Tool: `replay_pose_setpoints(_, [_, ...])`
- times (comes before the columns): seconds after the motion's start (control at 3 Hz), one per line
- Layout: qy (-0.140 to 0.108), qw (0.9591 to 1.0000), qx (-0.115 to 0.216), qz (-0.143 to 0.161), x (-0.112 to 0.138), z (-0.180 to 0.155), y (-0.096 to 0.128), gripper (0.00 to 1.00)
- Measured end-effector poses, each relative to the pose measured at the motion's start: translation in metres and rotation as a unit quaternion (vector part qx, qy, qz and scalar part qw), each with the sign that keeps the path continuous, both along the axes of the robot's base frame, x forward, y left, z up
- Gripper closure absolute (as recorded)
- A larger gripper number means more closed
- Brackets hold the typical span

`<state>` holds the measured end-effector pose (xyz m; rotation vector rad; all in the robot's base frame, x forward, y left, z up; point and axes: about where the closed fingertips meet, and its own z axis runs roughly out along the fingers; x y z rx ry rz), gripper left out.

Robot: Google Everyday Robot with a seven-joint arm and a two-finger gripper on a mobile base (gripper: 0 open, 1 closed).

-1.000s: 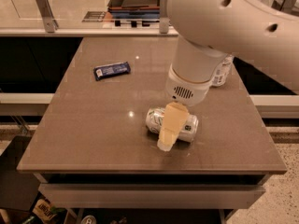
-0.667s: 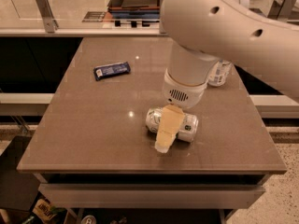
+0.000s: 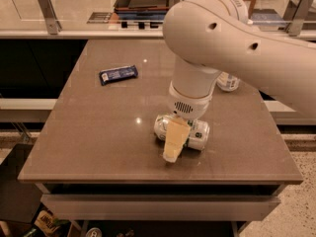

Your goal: Place 7up can upright

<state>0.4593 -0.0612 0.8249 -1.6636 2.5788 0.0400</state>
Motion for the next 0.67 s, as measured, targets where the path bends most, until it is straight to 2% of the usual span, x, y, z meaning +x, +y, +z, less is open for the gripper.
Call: replay_pose_setpoints(0.67, [0.006,0.9998,-0.011,0.012,-0.0035,-0.0056,0.0048,0.62])
